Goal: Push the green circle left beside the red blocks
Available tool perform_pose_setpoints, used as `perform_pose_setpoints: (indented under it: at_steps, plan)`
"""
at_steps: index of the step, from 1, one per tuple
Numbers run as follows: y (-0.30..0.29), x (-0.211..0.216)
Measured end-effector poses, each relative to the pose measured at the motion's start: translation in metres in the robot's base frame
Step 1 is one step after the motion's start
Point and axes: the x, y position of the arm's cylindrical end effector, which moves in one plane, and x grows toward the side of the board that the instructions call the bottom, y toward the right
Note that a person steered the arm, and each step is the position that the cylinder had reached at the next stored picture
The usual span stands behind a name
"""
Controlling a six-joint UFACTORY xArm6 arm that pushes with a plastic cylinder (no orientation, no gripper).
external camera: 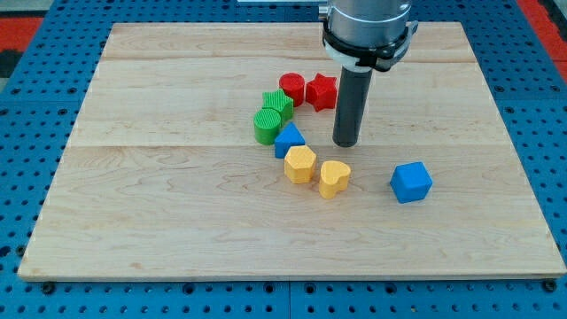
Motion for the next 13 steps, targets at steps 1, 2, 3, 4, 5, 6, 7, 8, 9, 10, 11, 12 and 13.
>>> perform_pose_setpoints:
  at_steps: [1,2,3,4,5,6,7,8,9,10,11,12,13]
  plan:
    - [0.0,0.0]
    - [0.0,0.002]
    - [-0.017,0.002]
    - [-0.061,-0.004]
    - [-0.101,-0.01]
    - [-0.138,-0.01]
    - [-0.174,-0.019]
    - [-0.168,-0.063]
    - [-0.203,-0.065]
    - [-0.241,-0.091]
    - [-0.179,-0.109]
    - [-0.155,-0.113]
    - [-0.233,-0.116]
